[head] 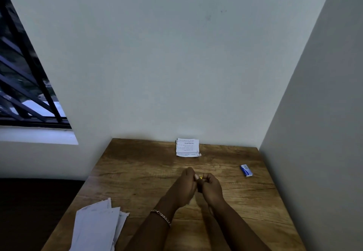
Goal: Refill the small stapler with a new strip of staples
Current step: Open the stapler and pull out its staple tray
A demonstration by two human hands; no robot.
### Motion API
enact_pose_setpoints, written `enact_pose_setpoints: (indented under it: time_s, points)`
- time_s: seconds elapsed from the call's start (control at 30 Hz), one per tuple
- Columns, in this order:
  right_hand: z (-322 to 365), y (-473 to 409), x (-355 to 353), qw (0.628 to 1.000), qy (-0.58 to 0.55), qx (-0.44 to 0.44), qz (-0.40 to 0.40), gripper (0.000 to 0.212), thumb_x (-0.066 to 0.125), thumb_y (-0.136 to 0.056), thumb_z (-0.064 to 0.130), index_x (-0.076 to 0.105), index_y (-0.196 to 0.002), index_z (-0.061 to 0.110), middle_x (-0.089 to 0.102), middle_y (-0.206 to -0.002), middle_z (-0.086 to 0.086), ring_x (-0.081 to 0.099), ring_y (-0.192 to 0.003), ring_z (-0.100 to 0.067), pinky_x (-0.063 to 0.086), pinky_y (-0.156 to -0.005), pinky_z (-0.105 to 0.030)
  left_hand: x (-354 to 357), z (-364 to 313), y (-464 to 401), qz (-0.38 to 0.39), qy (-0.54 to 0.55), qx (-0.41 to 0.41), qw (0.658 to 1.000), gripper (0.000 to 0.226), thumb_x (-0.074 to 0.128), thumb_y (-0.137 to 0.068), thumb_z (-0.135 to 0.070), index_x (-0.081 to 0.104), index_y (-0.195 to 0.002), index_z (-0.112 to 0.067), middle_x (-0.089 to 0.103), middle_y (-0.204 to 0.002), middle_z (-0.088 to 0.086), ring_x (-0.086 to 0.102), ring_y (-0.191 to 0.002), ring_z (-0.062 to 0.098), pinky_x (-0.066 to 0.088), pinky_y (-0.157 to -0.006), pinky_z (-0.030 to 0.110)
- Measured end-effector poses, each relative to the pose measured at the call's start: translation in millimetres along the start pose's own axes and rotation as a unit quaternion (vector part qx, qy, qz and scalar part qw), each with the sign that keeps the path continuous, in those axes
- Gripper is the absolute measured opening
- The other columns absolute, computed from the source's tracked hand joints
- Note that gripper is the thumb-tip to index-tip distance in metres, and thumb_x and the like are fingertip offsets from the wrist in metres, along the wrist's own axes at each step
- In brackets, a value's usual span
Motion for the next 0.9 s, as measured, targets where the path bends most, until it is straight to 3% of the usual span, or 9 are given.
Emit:
enact_pose_setpoints:
  time_s: [0.17, 0.2, 0.27, 0.33, 0.4, 0.53, 0.63, 0.8, 0.9]
  points:
    - [8, 8, 7, 0.997, -0.077, -0.015, -0.016, 0.009, 0.062, -0.090, 0.007, 0.055, -0.092, 0.001, 0.061, -0.077, -0.015, 0.057, -0.066, -0.020, 0.049, -0.073, -0.037, -20, 34, 0, -0.124, 0.168, -0.069, 0.975, 0.005, 0.040, -0.098, -0.007, 0.037, -0.097, -0.009, 0.047, -0.066, 0.000, 0.045, -0.048, 0.003, 0.037, -0.045, 0.014]
    - [8, 8, 5, 0.994, -0.106, -0.013, -0.024, 0.009, 0.061, -0.090, 0.006, 0.055, -0.096, 0.001, 0.062, -0.081, -0.014, 0.058, -0.069, -0.019, 0.050, -0.074, -0.035, -26, 52, 2, -0.179, 0.236, -0.130, 0.946, 0.003, 0.040, -0.098, -0.008, 0.038, -0.099, -0.010, 0.051, -0.069, 0.003, 0.051, -0.053, 0.007, 0.041, -0.048, 0.014]
    - [5, 7, 1, 0.983, -0.178, -0.004, -0.040, 0.009, 0.056, -0.092, 0.002, 0.053, -0.101, 0.002, 0.066, -0.091, -0.014, 0.062, -0.079, -0.021, 0.052, -0.076, -0.033, -24, 82, 12, -0.253, 0.423, -0.231, 0.839, 0.014, 0.042, -0.097, -0.007, 0.037, -0.108, -0.013, 0.057, -0.083, 0.008, 0.059, -0.070, 0.020, 0.050, -0.065, 0.027]
    - [3, 7, -1, 0.972, -0.232, 0.001, -0.044, 0.011, 0.049, -0.094, -0.002, 0.051, -0.102, 0.006, 0.069, -0.098, -0.015, 0.066, -0.088, -0.026, 0.055, -0.077, -0.033, -15, 95, 15, -0.270, 0.578, -0.246, 0.730, 0.028, 0.046, -0.095, -0.001, 0.033, -0.113, -0.018, 0.058, -0.097, 0.012, 0.062, -0.080, 0.025, 0.051, -0.074, 0.039]
    - [0, 8, -1, 0.963, -0.267, 0.009, -0.032, 0.016, 0.043, -0.095, -0.007, 0.051, -0.100, 0.005, 0.069, -0.101, -0.017, 0.068, -0.091, -0.027, 0.059, -0.070, -0.030, -16, 95, 15, -0.271, 0.630, -0.222, 0.693, 0.024, 0.047, -0.095, 0.001, 0.034, -0.107, -0.016, 0.061, -0.106, 0.017, 0.064, -0.087, 0.025, 0.052, -0.077, 0.042]
    - [-20, 18, 5, 0.970, -0.225, 0.093, 0.013, 0.026, 0.040, -0.087, -0.016, 0.055, -0.081, 0.004, 0.064, -0.075, -0.014, 0.063, -0.065, -0.025, 0.056, -0.050, -0.029, -20, 87, 12, -0.231, 0.636, -0.185, 0.713, 0.009, 0.047, -0.097, -0.010, 0.056, -0.096, -0.007, 0.067, -0.109, 0.021, 0.067, -0.100, 0.031, 0.057, -0.073, 0.036]
    - [-28, 27, 10, 0.982, -0.133, 0.120, 0.061, 0.028, 0.035, -0.080, -0.014, 0.054, -0.073, 0.005, 0.057, -0.070, -0.012, 0.058, -0.045, -0.014, 0.039, -0.032, -0.020, -18, 78, 12, -0.170, 0.574, -0.204, 0.775, 0.015, 0.052, -0.096, -0.019, 0.059, -0.100, -0.007, 0.074, -0.085, 0.010, 0.073, -0.074, 0.022, 0.058, -0.063, 0.033]
    - [-5, 20, 11, 0.995, -0.060, 0.064, 0.038, 0.022, 0.053, -0.094, 0.024, 0.066, -0.099, 0.007, 0.068, -0.083, -0.005, 0.063, -0.069, -0.016, 0.045, -0.063, -0.028, -1, 62, 22, -0.045, 0.453, -0.227, 0.861, 0.016, 0.050, -0.096, -0.027, 0.058, -0.100, -0.013, 0.060, -0.067, 0.002, 0.046, -0.038, 0.010, 0.034, -0.040, 0.017]
    - [11, 24, 18, 0.998, -0.046, 0.035, 0.036, 0.018, 0.062, -0.089, 0.028, 0.068, -0.090, 0.011, 0.069, -0.081, -0.004, 0.063, -0.071, -0.015, 0.045, -0.067, -0.029, 10, 64, 30, -0.013, 0.405, -0.249, 0.879, 0.022, 0.048, -0.094, -0.034, 0.063, -0.092, -0.018, 0.059, -0.061, 0.000, 0.038, -0.035, 0.007, 0.024, -0.041, 0.015]
Point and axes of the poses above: each hand's wrist, its own y-axis away from the middle knuckle, its own x-axis out of the palm, z = x × y, the point moved 9 cm from there along -y, towards the middle knuckle
